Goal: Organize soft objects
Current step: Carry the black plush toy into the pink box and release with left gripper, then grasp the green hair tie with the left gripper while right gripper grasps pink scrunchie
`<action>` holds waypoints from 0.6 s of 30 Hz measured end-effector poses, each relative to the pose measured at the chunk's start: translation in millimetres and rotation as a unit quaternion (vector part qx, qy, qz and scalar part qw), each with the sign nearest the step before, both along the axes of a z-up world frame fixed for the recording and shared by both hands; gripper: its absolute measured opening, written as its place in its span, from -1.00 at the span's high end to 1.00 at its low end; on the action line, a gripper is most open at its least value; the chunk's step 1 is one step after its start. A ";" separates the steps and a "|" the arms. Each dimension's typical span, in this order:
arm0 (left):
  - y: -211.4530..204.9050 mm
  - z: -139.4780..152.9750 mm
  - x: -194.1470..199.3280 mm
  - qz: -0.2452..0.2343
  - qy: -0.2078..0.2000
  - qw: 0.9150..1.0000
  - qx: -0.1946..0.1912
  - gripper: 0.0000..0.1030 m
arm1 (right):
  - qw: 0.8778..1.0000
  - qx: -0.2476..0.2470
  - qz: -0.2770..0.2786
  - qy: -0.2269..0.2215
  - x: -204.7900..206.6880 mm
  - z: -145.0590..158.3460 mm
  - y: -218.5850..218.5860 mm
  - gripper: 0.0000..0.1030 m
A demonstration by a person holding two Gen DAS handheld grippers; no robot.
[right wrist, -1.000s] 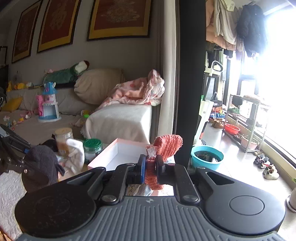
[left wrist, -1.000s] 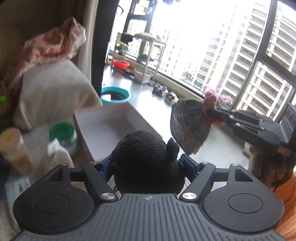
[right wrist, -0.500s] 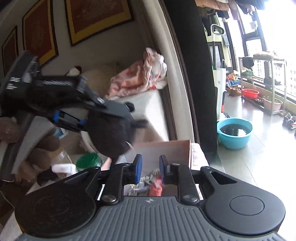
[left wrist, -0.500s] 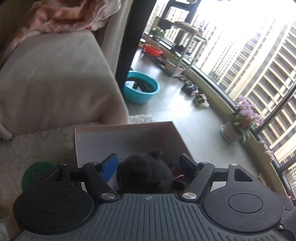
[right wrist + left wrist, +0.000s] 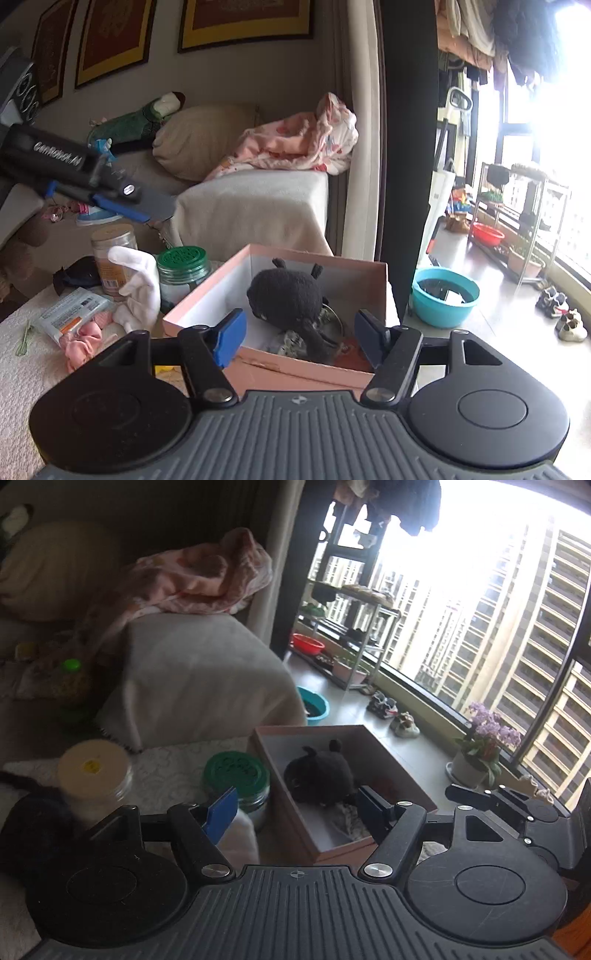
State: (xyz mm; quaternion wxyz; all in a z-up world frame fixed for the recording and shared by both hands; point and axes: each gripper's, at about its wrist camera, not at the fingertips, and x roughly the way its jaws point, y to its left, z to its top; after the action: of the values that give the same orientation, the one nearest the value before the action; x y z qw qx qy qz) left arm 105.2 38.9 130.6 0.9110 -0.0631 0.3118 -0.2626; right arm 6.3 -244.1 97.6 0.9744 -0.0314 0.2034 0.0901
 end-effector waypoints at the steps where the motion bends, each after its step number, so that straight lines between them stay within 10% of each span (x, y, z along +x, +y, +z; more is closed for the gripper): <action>1: 19.2 -1.0 -5.0 0.018 0.003 1.000 -0.002 -0.47 | 1.000 0.000 0.008 0.003 -0.3 1.4 8.1 -0.36; 8: 120.2 -29.0 -46.4 0.112 0.041 0.993 0.015 -0.47 | 0.997 -0.008 0.066 0.049 -5.2 -10.1 65.6 -0.36; 18: 139.2 -105.5 -71.0 0.195 0.103 0.974 0.056 -0.40 | 0.988 -0.104 0.094 0.057 -27.3 -47.1 127.0 -0.36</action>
State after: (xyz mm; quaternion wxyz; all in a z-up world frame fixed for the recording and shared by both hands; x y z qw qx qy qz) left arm 34.2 178.1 25.1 0.9097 -0.0984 0.3997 -0.0542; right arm -21.0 -117.1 50.5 0.9398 -0.1462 0.2631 0.1617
